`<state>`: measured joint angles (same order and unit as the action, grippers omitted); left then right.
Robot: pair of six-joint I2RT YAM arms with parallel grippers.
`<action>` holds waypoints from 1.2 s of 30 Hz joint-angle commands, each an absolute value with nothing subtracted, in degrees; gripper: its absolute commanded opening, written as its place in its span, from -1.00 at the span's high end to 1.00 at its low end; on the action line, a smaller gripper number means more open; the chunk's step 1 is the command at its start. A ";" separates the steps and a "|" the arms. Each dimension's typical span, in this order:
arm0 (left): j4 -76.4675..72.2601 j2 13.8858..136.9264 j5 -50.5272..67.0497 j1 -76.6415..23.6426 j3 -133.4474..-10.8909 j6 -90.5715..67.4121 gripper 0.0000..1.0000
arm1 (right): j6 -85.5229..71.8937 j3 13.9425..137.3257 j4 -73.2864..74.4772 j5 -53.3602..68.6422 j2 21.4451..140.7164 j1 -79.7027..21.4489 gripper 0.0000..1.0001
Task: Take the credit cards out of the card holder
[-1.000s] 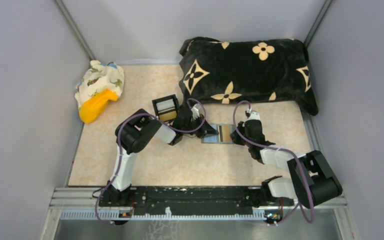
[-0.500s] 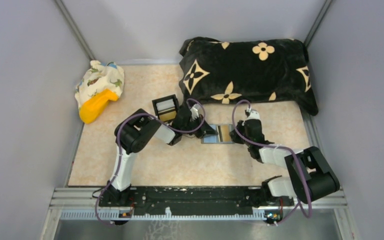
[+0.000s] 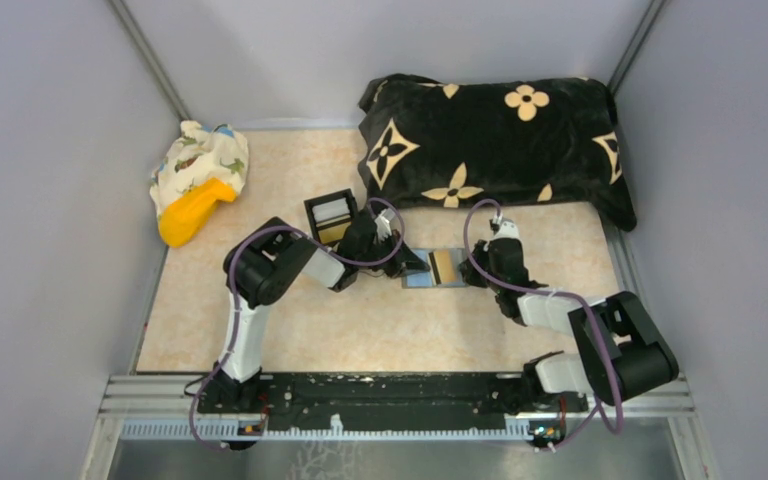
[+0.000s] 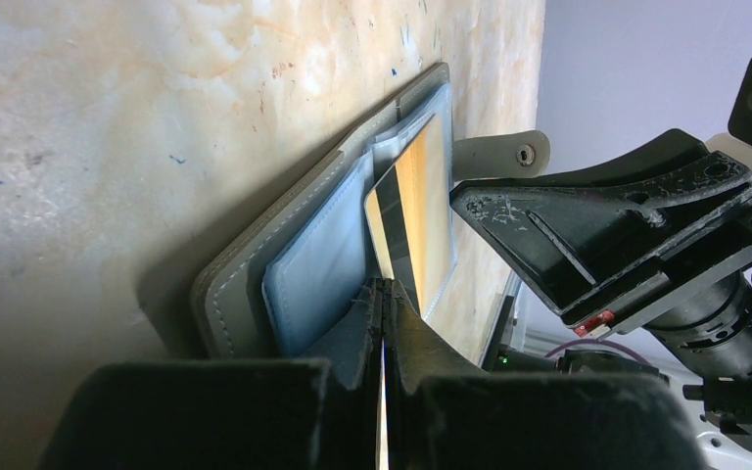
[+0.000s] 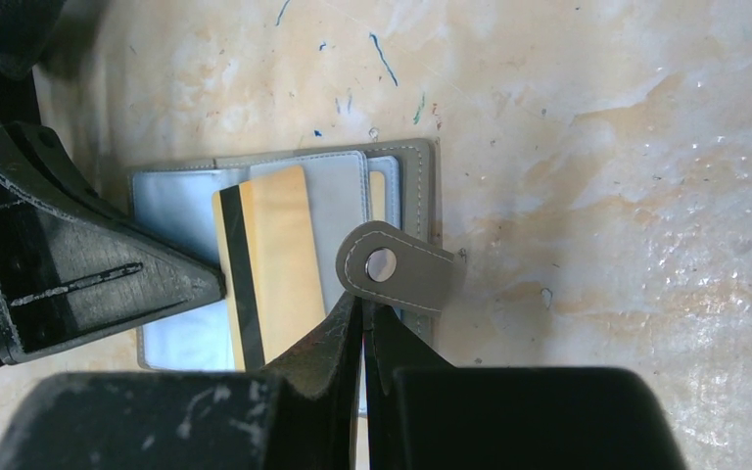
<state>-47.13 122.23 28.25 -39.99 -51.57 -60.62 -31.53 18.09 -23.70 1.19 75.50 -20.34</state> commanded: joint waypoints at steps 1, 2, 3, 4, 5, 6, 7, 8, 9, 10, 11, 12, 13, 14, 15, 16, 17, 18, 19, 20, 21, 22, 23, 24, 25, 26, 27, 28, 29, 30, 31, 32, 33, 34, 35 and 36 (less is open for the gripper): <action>-43.95 121.84 28.01 -39.29 -50.75 -59.03 1.00 | -30.74 18.45 -19.94 1.12 77.34 -20.13 0.94; -43.87 122.14 28.03 -39.29 -51.06 -59.21 1.00 | -30.62 18.46 -20.09 1.21 77.37 -20.13 0.94; -43.81 122.43 28.18 -39.29 -51.42 -59.43 1.00 | -30.26 18.52 -20.29 1.37 77.36 -20.13 0.94; -43.89 122.73 28.22 -39.29 -51.56 -59.72 1.00 | -30.06 18.33 -20.41 1.64 77.28 -20.13 0.94; -43.98 122.92 28.28 -39.29 -51.73 -59.86 1.00 | -29.84 18.18 -20.72 1.91 77.03 -20.13 0.94; -43.96 123.02 28.30 -39.33 -51.88 -59.94 1.00 | -29.61 17.88 -21.00 2.13 76.69 -20.13 0.94; -43.89 123.13 28.37 -39.34 -52.06 -59.96 1.00 | -29.51 17.54 -21.35 2.32 76.20 -20.13 0.94; -43.84 123.12 28.39 -39.37 -52.16 -59.99 1.00 | -29.34 17.39 -21.55 2.41 75.81 -20.19 0.94; -43.71 123.22 28.34 -39.37 -52.35 -59.95 1.00 | -29.30 17.31 -21.68 2.53 75.36 -20.19 0.94; -43.55 123.22 28.39 -39.37 -52.44 -59.95 1.00 | -29.16 17.26 -21.71 2.74 75.00 -20.26 0.94; -43.59 123.22 28.31 -39.37 -52.54 -59.95 1.00 | -28.87 17.36 -21.73 2.88 74.53 -20.41 0.94; -43.53 123.32 28.31 -39.37 -52.63 -59.96 1.00 | -28.69 17.56 -21.54 2.56 73.94 -20.77 0.94; -43.32 123.40 28.29 -39.37 -52.77 -59.88 1.00 | -28.33 17.72 -21.32 2.08 73.19 -21.49 0.94; -43.19 123.40 28.26 -39.37 -52.82 -59.79 1.00 | -28.13 17.82 -21.13 1.44 72.32 -22.04 0.94; -43.08 123.49 28.22 -39.37 -52.82 -59.77 1.00 | -27.97 17.98 -21.05 0.99 71.38 -22.54 0.94; -42.98 123.55 28.19 -39.37 -52.87 -59.73 1.00 | -27.69 18.14 -20.90 0.47 70.18 -22.99 0.94; -42.98 123.63 28.25 -39.37 -52.83 -59.68 1.00 | -27.57 18.24 -20.78 0.29 69.48 -23.29 0.94; -43.01 123.66 28.29 -39.37 -52.81 -59.72 1.00 | -27.33 18.45 -20.49 0.05 68.89 -23.57 0.94; -43.03 123.74 28.30 -39.42 -52.74 -59.68 1.00 | -27.10 18.67 -20.26 -0.15 68.50 -23.82 0.94; -43.05 123.77 28.30 -39.40 -52.76 -59.73 1.00 | -26.95 18.79 -20.12 -0.37 68.16 -24.02 0.94; -43.06 123.83 28.26 -39.38 -52.77 -59.68 1.00 | -26.77 18.87 -20.13 -0.47 67.86 -24.19 0.94; -43.01 123.81 28.30 -39.40 -52.82 -59.61 1.00 | -26.60 19.03 -19.94 -0.50 67.80 -24.25 0.94; -42.98 123.86 28.30 -39.45 -52.82 -59.66 1.00 | -26.47 19.25 -19.76 -0.52 67.87 -24.30 0.94; -43.01 123.87 28.37 -39.43 -52.90 -59.63 1.00 | -26.29 19.45 -19.41 -0.48 68.23 -24.34 0.94; -42.98 123.82 28.39 -39.44 -52.93 -59.69 1.00 | -26.28 19.65 -19.22 -0.38 68.73 -24.35 0.94; -42.98 123.76 28.34 -39.46 -52.91 -59.71 1.00 | -26.28 19.62 -19.33 -0.07 69.30 -24.35 0.94; -42.98 123.75 28.31 -39.46 -52.99 -59.62 1.00 | -26.32 19.68 -19.56 0.36 69.93 -24.35 0.94; -42.93 123.76 28.33 -39.46 -53.00 -59.59 1.00 | -26.41 19.88 -19.59 0.88 70.70 -24.47 0.94; -42.90 123.82 28.30 -39.46 -53.00 -59.65 1.00 | -26.44 20.16 -19.64 1.22 71.37 -24.75 0.93; -42.85 123.80 28.38 -39.46 -53.07 -59.60 1.00 | -26.47 20.27 -19.79 1.31 71.99 -25.16 0.93; -42.81 123.82 28.45 -39.46 -53.15 -59.61 1.00 | -26.61 20.33 -20.04 1.28 72.45 -25.74 0.93; -42.80 123.96 28.47 -39.46 -53.17 -59.61 1.00 | -26.83 20.37 -20.23 1.33 72.83 -26.21 0.93; -42.76 124.00 28.48 -39.46 -53.25 -59.64 1.00 | -26.96 20.44 -20.45 1.32 73.00 -26.64 0.93; -42.71 124.08 28.48 -39.46 -53.26 -59.60 1.00 | -27.14 20.50 -20.55 1.32 73.11 -26.85 0.93; -42.65 124.10 28.47 -39.46 -53.33 -59.55 1.00 | -27.16 20.61 -20.56 1.27 73.09 -27.03 0.93; -42.61 124.18 28.52 -39.46 -53.35 -59.52 1.00 | -27.22 20.69 -20.57 1.17 72.89 -27.21 0.93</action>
